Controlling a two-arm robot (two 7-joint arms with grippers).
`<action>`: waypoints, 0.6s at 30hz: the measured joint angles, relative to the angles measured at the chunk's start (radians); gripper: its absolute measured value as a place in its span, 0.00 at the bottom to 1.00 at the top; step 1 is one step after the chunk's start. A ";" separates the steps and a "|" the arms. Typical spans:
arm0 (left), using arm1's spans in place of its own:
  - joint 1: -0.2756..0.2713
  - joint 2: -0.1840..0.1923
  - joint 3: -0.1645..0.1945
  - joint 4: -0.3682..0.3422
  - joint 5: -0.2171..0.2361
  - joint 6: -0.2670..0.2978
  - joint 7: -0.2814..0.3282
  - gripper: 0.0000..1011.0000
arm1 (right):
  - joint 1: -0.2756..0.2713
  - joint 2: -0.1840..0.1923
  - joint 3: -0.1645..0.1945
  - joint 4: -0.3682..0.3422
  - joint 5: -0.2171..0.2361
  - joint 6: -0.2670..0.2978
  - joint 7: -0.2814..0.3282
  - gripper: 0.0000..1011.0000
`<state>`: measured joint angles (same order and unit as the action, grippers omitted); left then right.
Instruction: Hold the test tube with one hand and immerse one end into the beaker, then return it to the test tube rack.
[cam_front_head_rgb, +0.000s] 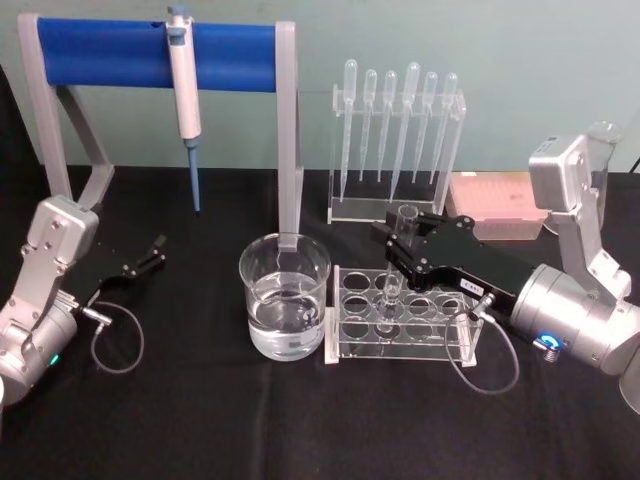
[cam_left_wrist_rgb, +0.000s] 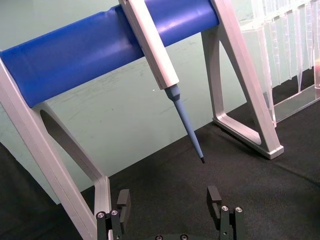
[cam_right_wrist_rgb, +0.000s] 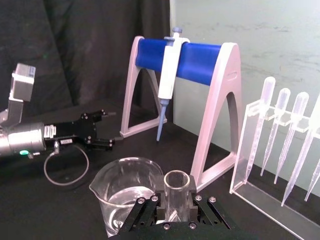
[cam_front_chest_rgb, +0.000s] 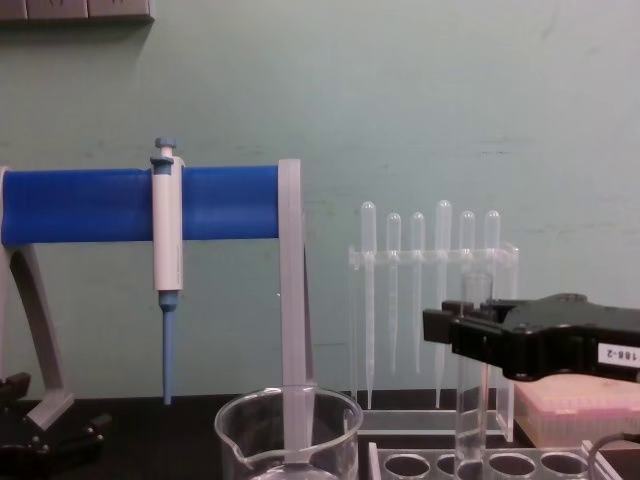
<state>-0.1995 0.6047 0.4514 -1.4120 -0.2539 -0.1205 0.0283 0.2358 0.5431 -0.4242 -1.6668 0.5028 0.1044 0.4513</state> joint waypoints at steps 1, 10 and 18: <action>0.000 0.000 0.000 0.000 0.000 0.000 0.000 0.99 | 0.001 0.000 -0.001 0.001 -0.003 0.001 0.000 0.22; 0.000 0.000 0.000 0.000 0.000 0.000 0.000 0.99 | 0.031 0.006 -0.021 0.004 -0.055 0.043 0.004 0.26; 0.000 0.000 0.000 0.000 0.000 0.000 0.000 0.99 | 0.035 0.005 -0.022 0.003 -0.066 0.070 0.003 0.48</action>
<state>-0.1995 0.6047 0.4514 -1.4120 -0.2539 -0.1205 0.0283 0.2710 0.5477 -0.4457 -1.6635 0.4366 0.1749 0.4546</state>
